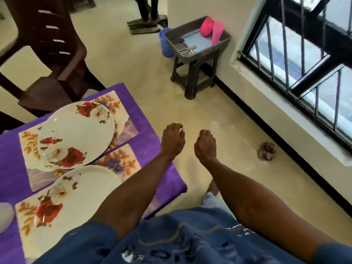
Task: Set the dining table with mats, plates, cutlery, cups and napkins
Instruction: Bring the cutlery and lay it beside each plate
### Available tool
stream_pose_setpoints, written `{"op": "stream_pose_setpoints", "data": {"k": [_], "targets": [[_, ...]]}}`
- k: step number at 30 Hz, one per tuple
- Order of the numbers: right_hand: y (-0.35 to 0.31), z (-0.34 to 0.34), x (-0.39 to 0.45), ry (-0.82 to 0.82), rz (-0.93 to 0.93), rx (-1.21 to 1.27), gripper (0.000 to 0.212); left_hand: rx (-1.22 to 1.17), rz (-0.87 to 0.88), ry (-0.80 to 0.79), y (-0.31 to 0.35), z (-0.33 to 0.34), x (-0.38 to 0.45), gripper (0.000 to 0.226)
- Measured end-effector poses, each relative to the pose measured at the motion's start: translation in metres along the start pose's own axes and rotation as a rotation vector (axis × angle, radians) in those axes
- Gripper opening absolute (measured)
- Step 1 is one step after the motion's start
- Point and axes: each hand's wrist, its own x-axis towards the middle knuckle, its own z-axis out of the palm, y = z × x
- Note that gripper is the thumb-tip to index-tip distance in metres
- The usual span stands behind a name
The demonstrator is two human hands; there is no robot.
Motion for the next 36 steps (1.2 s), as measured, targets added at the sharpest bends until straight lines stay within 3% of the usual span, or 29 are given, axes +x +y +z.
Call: {"op": "stream_pose_setpoints", "data": {"k": [8, 16, 26, 36], "targets": [[0.133, -0.059, 0.086, -0.261, 0.102, -0.019, 0.031, 0.092, -0.285, -0.356, 0.087, 0.119, 0.035, 0.017], [0.173, -0.064, 0.150, -0.444, 0.023, -0.076, 0.032, 0.110, -0.373, -0.448, 0.117, 0.166, 0.097, 0.022], [0.109, -0.046, 0.320, -0.404, 0.032, -0.030, 0.029, 0.092, -0.387, -0.437, 0.045, 0.165, 0.265, 0.028], [-0.046, -0.024, 0.515, -0.272, 0.193, 0.246, 0.032, 0.123, -0.287, -0.412, -0.058, 0.103, 0.490, 0.026]]}}
